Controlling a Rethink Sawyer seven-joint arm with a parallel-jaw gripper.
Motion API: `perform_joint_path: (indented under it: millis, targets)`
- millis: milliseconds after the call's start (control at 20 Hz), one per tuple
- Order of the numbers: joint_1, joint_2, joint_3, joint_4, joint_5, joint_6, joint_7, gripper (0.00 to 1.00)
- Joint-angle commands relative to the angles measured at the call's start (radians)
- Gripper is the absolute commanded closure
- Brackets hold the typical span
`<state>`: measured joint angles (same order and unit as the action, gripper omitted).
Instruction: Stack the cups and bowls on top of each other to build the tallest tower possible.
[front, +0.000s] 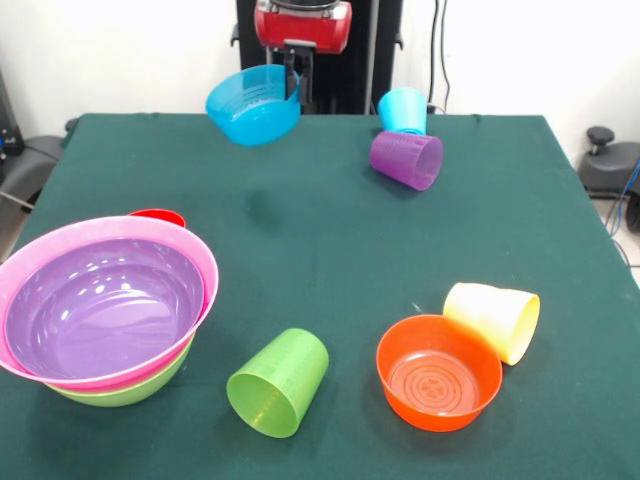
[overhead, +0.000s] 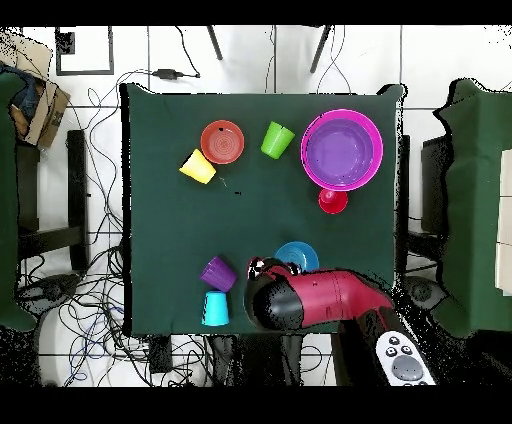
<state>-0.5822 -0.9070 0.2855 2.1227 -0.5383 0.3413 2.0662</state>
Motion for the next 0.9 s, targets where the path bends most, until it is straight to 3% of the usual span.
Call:
perform_joint_path:
  millis: [50, 650, 900]
  targets:
    - [-0.020, 0.010, 0.145, -0.065, 0.021, 0.145, -0.146, 1.00]
    - [-0.127, 0.089, 0.298, -0.229, -0.004, 0.327, -0.305, 1.00]
    - [-0.161, 0.077, 0.352, -0.255, 0.003, 0.404, -0.330, 1.00]
